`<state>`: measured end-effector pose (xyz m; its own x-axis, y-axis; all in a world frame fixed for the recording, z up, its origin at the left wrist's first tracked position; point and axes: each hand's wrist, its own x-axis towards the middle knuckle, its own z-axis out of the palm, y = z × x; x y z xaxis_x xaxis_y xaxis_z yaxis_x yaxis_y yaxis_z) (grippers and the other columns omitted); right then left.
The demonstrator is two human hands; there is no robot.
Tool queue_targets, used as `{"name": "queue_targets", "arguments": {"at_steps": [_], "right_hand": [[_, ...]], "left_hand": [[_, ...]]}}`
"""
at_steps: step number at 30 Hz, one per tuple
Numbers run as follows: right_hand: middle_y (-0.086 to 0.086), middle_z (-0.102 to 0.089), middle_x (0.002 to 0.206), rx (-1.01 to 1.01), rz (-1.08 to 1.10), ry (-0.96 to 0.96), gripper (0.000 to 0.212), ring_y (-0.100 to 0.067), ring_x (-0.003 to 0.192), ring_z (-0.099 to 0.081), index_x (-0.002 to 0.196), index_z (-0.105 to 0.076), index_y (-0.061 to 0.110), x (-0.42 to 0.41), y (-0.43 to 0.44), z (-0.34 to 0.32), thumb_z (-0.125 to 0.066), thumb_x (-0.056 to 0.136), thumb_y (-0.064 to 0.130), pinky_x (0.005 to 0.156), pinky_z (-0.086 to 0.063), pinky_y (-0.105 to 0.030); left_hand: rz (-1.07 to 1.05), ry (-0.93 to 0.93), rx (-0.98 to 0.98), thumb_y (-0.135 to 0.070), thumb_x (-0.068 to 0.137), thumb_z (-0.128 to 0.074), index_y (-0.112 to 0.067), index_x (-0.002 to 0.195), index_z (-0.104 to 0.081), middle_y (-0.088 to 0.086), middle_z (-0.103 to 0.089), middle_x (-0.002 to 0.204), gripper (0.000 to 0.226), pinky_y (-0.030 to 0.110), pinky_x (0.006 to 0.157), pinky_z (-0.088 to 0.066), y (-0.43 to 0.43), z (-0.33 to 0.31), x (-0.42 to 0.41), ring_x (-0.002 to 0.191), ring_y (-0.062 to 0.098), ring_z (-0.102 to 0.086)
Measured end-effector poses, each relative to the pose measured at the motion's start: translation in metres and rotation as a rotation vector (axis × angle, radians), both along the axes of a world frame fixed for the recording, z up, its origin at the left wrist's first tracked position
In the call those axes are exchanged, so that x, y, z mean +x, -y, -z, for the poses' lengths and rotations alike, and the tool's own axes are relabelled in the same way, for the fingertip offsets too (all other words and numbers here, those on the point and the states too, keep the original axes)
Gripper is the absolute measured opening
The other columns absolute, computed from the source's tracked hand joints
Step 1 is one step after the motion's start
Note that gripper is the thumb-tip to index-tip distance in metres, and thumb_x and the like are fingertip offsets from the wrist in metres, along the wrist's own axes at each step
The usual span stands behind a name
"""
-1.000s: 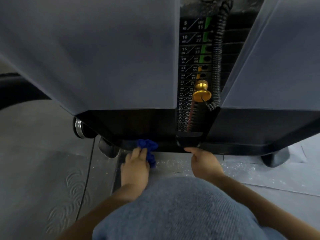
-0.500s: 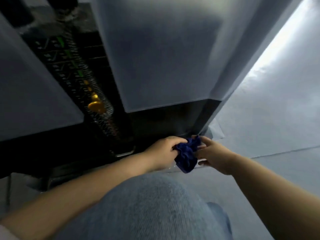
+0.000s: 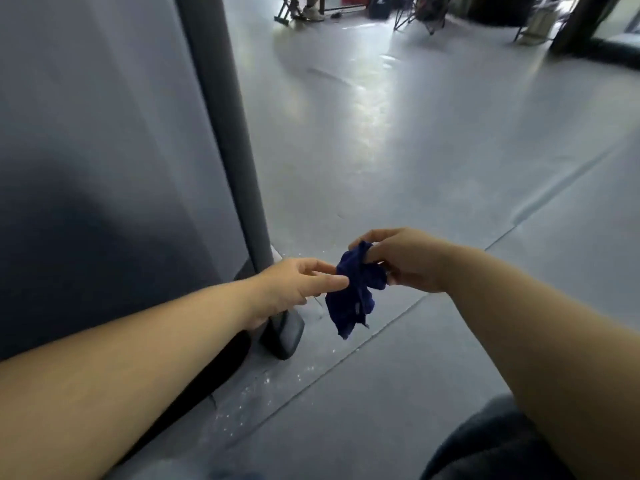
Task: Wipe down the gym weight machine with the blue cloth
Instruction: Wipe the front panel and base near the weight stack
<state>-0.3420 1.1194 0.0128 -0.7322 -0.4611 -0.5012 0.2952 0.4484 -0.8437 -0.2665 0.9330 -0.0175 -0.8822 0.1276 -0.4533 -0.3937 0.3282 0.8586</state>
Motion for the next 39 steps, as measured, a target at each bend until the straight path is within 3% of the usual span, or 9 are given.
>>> {"name": "queue_targets", "arguments": {"at_steps": [8,13,19,23,27,31,33,36,39], "right_hand": [[0.001,-0.072,0.082,-0.361,0.449,-0.123,0.019,-0.015,0.083,-0.066,0.079,-0.073,0.02,-0.024,-0.05,-0.031,-0.062,0.088,0.008,0.065,-0.052,-0.023],[-0.01,-0.069,0.098,-0.396,0.549,-0.029,0.02,-0.026,0.092,-0.065,0.098,-0.068,0.015,-0.035,-0.106,-0.024,-0.057,0.088,0.002,0.076,-0.059,-0.039],[-0.009,-0.073,0.101,-0.564,0.741,0.14,0.024,-0.02,0.086,-0.071,0.113,-0.063,0.011,-0.05,-0.154,-0.014,-0.064,0.094,0.026,0.068,-0.058,-0.031],[-0.015,-0.074,0.106,-0.644,0.728,0.392,0.037,-0.027,0.103,-0.07,0.114,-0.066,0.008,-0.054,-0.166,0.001,-0.071,0.087,0.033,0.091,-0.055,-0.037],[-0.017,-0.071,0.111,-0.531,0.787,0.443,0.043,-0.031,0.099,-0.07,0.127,-0.059,0.007,-0.071,-0.157,0.034,-0.071,0.085,0.009,0.072,-0.059,-0.033],[-0.022,-0.069,0.109,-0.478,1.068,0.381,0.046,-0.028,0.084,-0.07,0.126,-0.053,0.009,-0.106,-0.16,0.033,-0.059,0.087,-0.014,0.064,-0.06,-0.032],[-0.022,-0.068,0.108,-0.323,1.04,0.312,0.044,-0.031,0.089,-0.07,0.122,-0.055,0.008,-0.122,-0.165,0.012,-0.055,0.086,-0.018,0.071,-0.06,-0.035],[-0.018,-0.069,0.108,-0.138,0.873,0.239,0.045,-0.034,0.1,-0.067,0.116,-0.062,0.011,-0.149,-0.169,-0.037,-0.05,0.085,-0.02,0.09,-0.056,-0.044],[-0.012,-0.072,0.107,-0.081,0.695,0.243,0.045,-0.029,0.102,-0.068,0.111,-0.064,0.019,-0.172,-0.172,-0.092,-0.051,0.086,-0.017,0.097,-0.053,-0.044]], "left_hand": [[-0.082,-0.078,0.37,-0.013,0.097,-0.055,-0.014,0.119,-0.065,0.006,-0.072,0.113,0.025,0.036,0.096,-0.049,-0.075,-0.035,-0.072,0.106,0.022,-0.065],[-0.059,-0.104,0.239,-0.012,0.098,-0.052,-0.013,0.112,-0.068,0.003,-0.073,0.1,0.021,0.032,0.092,-0.048,-0.107,-0.044,-0.099,0.095,0.018,-0.064],[-0.12,-0.171,0.087,-0.026,0.105,-0.044,-0.022,0.102,-0.064,-0.002,-0.073,0.083,0.02,0.034,0.064,-0.055,-0.158,-0.056,-0.128,0.077,0.018,-0.066],[-0.205,-0.167,0.066,-0.027,0.103,-0.045,-0.022,0.093,-0.063,-0.002,-0.069,0.076,0.021,0.035,0.065,-0.052,-0.178,-0.049,-0.161,0.074,0.02,-0.062],[-0.192,0.045,0.155,-0.039,0.097,-0.056,-0.021,0.112,-0.054,-0.001,-0.07,0.094,0.023,0.036,0.073,-0.054,-0.185,-0.028,-0.2,0.083,0.02,-0.068],[-0.155,0.122,0.112,-0.023,0.074,-0.08,-0.04,0.141,-0.029,0.003,-0.051,0.12,0.085,0.039,0.079,-0.055,-0.178,-0.015,-0.245,0.103,0.027,-0.063],[-0.092,0.169,0.111,-0.008,0.078,-0.073,-0.042,0.135,-0.036,0.006,-0.053,0.117,0.076,0.032,0.066,-0.053,-0.179,-0.023,-0.259,0.098,0.027,-0.064],[-0.019,0.131,0.097,-0.002,0.083,-0.056,-0.034,0.114,-0.06,0.014,-0.067,0.109,0.044,0.033,0.069,-0.052,-0.183,-0.049,-0.278,0.086,0.025,-0.066],[-0.012,0.159,0.086,0.003,0.09,-0.039,-0.025,0.101,-0.065,0.006,-0.072,0.088,0.04,0.029,0.061,-0.047,-0.18,-0.095,-0.306,0.07,0.022,-0.062]]}}
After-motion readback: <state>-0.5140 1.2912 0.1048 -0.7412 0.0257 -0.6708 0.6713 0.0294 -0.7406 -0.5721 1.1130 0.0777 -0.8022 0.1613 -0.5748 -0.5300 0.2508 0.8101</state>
